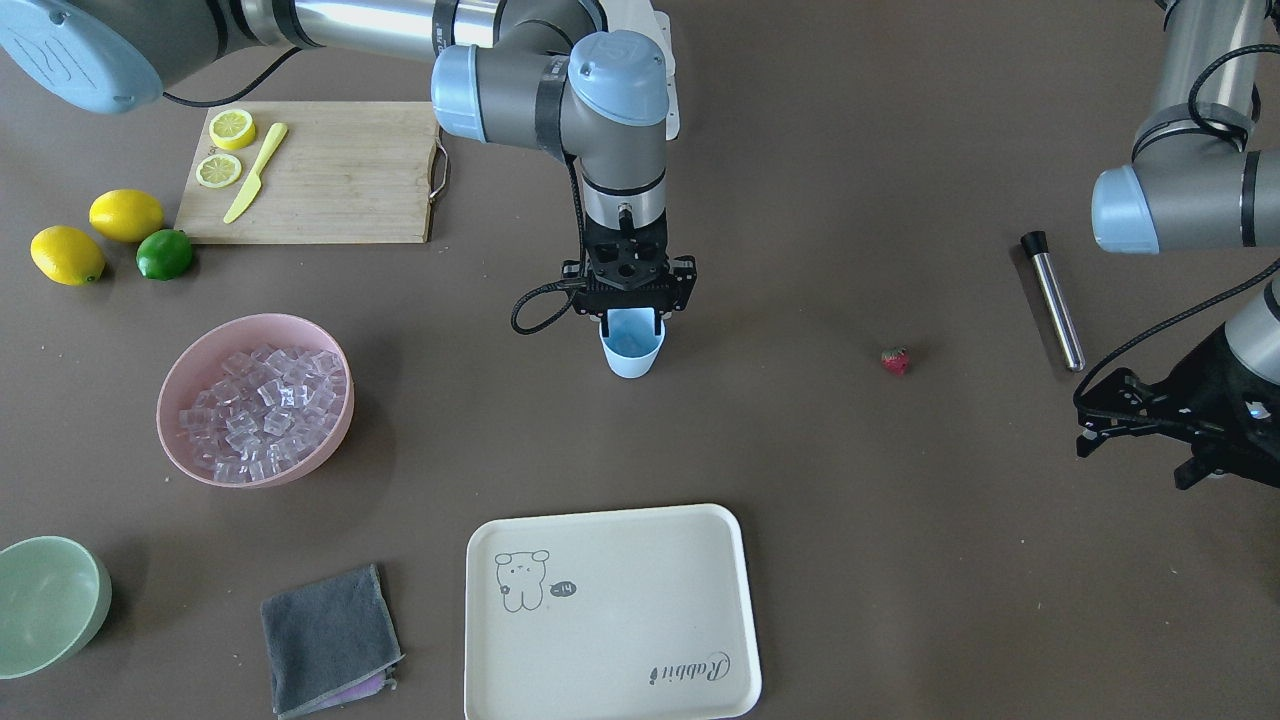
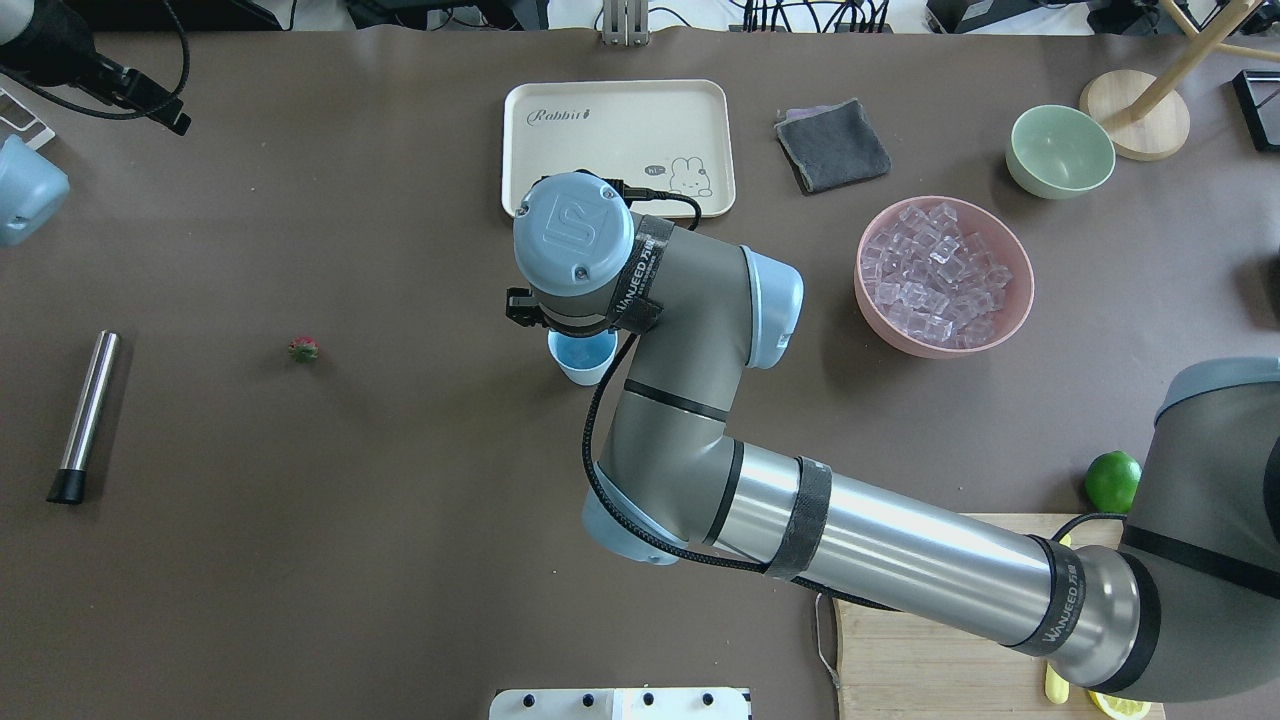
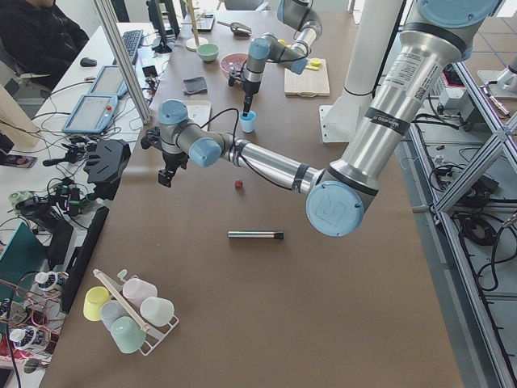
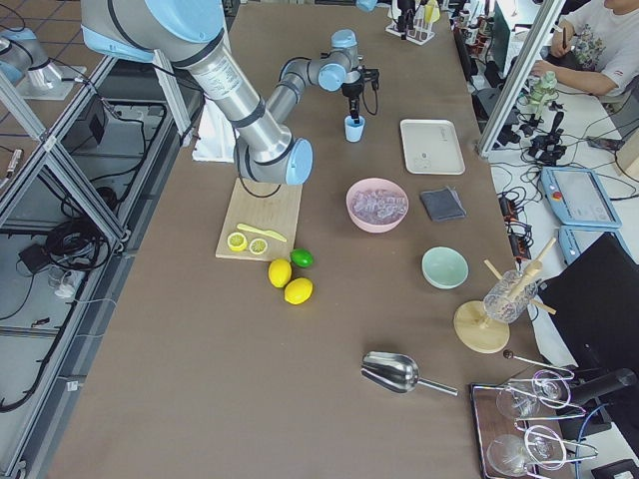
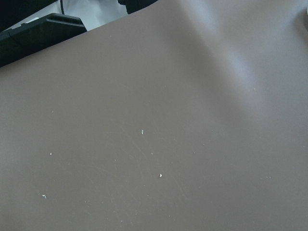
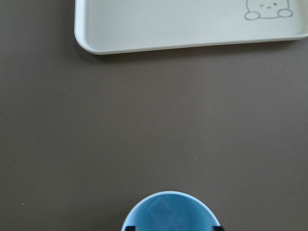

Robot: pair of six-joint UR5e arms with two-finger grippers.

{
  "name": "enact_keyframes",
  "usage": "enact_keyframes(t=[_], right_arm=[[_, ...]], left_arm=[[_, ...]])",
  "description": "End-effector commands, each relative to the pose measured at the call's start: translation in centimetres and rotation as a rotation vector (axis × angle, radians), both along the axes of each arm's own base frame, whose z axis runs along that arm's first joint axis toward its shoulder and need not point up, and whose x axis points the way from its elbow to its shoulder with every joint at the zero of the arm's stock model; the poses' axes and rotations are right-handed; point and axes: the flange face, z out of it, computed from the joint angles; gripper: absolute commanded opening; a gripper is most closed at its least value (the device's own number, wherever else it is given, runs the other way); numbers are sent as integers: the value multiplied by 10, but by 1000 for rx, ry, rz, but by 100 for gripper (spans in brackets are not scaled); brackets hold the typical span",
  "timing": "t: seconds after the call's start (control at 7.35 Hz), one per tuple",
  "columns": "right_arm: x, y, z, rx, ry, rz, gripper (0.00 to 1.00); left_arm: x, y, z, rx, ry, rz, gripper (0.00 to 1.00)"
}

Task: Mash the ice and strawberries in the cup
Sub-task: 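Open the right gripper to drop the ice cube into the cup, then move the right gripper back over the pink ice bowl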

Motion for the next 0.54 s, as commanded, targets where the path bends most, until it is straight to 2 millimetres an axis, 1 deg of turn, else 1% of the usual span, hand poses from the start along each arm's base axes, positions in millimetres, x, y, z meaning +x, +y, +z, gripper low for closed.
enact_keyframes(t=[0.0, 0.14, 0.27, 0.41], right_arm=[[50, -37, -24, 7, -59, 5, 86], [103, -70, -24, -6, -101, -45, 86], [145, -78, 23, 20, -83, -76, 86], [184, -95, 66, 102, -22, -126, 86]], left_arm=[[1, 0, -1, 0, 1, 1, 98], [6, 2, 0, -2, 1, 7, 98], [9, 3, 0, -2, 2, 11, 98], [14, 4, -2, 15, 9, 15, 98]])
